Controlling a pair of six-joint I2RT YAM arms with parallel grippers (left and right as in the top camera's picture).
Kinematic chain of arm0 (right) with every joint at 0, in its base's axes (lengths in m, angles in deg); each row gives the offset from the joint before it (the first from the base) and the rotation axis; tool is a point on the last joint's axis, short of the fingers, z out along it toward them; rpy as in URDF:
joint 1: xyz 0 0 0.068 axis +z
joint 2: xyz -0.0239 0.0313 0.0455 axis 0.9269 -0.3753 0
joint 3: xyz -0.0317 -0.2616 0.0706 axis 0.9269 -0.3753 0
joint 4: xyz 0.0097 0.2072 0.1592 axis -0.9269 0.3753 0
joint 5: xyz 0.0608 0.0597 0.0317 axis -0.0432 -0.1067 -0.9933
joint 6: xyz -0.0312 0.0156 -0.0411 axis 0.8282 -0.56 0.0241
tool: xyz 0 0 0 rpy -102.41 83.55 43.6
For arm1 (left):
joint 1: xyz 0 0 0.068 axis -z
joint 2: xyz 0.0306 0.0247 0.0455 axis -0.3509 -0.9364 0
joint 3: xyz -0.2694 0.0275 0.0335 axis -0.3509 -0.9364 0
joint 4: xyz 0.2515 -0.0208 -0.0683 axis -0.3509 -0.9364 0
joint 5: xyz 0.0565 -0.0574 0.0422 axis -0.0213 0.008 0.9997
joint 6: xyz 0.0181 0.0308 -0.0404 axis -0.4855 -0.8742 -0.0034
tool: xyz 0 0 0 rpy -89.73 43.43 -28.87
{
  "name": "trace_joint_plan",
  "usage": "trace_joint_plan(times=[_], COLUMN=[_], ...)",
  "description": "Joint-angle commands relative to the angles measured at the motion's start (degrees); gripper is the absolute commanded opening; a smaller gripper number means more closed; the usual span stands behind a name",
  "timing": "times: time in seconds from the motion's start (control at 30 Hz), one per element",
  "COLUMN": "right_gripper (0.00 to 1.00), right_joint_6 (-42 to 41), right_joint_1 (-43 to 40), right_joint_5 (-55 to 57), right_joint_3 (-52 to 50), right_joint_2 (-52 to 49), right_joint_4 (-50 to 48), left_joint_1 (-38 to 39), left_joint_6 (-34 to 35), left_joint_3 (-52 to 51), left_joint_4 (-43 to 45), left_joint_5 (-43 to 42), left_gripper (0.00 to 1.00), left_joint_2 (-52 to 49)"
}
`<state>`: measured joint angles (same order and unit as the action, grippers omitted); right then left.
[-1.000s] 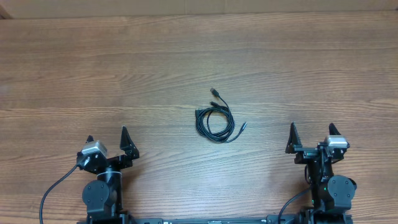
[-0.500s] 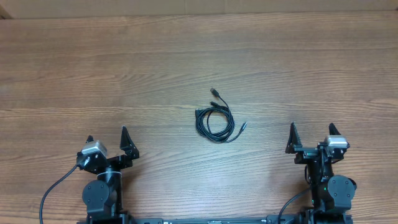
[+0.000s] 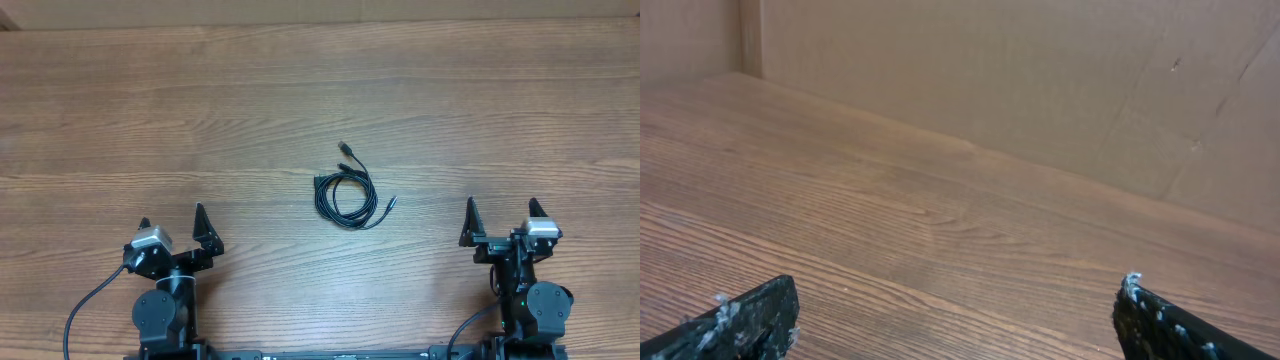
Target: Untangle cables
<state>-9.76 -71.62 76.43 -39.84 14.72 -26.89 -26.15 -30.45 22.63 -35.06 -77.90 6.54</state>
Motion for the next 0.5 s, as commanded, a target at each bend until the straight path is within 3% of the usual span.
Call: trace_joint_plan(times=[0.0, 0.47], right_gripper=[1.0, 1.0], right_joint_6=[-0.33, -0.33], right_joint_1=[-0.22, -0.22], right_joint_5=[0.09, 0.28], right_joint_3=[-0.61, -0.59], right_joint_2=[0.63, 0.63], right_joint_4=[-0.33, -0.42], left_joint_1=[0.28, 0.26], left_joint_6=[-0.9, -0.94], left_joint_3=[-0.2, -0.2], left_joint_4=[0.07, 0.11], left_joint_5=[-0.5, -0.2], left_gripper=[0.99, 1.0], left_joint_2=[0.5, 0.5])
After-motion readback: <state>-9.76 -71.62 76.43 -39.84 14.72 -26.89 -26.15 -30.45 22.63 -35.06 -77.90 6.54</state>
